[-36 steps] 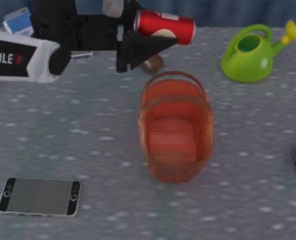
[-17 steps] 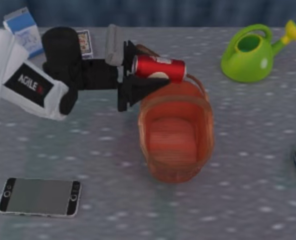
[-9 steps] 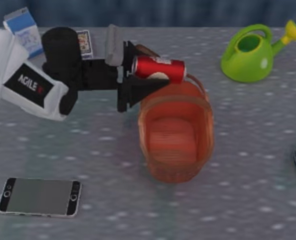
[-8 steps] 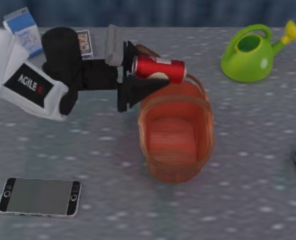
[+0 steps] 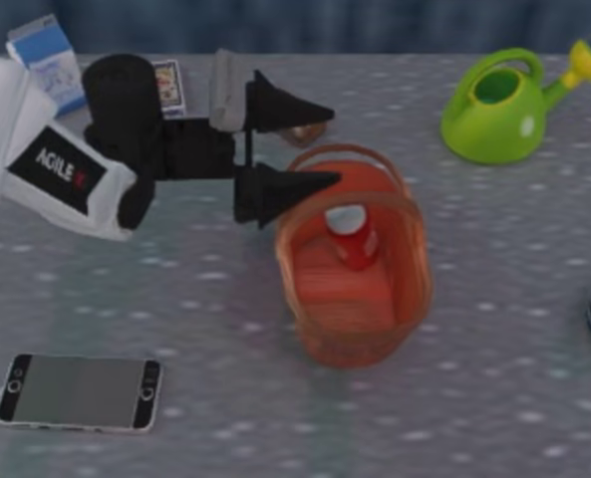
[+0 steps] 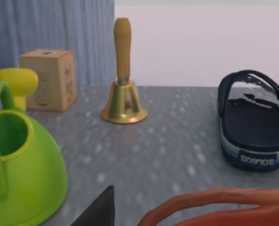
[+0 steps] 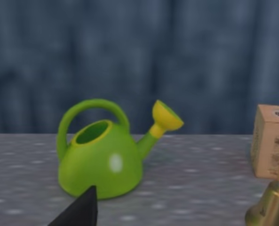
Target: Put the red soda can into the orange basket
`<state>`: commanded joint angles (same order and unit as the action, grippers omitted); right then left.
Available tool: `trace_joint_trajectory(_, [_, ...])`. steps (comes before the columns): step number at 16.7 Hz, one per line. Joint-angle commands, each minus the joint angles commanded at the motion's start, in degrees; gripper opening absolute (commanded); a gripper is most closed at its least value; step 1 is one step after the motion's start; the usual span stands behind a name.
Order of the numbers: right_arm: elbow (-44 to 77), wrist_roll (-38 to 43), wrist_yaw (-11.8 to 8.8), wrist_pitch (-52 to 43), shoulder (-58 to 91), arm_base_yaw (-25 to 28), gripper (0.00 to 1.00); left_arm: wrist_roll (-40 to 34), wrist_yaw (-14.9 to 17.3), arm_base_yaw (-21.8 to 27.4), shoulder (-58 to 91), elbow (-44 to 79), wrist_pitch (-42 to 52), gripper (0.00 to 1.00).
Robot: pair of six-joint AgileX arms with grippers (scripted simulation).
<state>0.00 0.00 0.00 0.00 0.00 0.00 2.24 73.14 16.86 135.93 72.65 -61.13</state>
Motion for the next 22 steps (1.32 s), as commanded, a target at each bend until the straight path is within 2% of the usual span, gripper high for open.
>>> trace_joint_trajectory(7, [0.0,0.0,0.0,0.0,0.0,0.0,1.00,0.0,0.0,0.2,0.0,0.0,0.0,1.00])
trace_joint_trajectory(9, [1.7,-1.0,-0.1,-1.6,1.7,0.8,1.00,-0.4,-1.1,-0.1,-1.7,-1.2,1.2,1.00])
trace_joint_trajectory(11, [5.6,-3.2,-0.3,-4.9,5.7,2.4,1.00,-1.4,-3.7,-0.8,-5.8,-3.8,3.7,1.00])
trace_joint_trajectory(15, [20.4,-10.6,-0.4,-16.0,20.6,7.1,1.00,-3.8,-12.3,-3.2,-20.3,-12.1,11.6,1.00])
trace_joint_trajectory(22, [63.1,-28.9,-0.2,-44.0,63.9,18.5,1.00,-6.0,-34.0,-9.3,-59.9,-31.8,29.1,1.00])
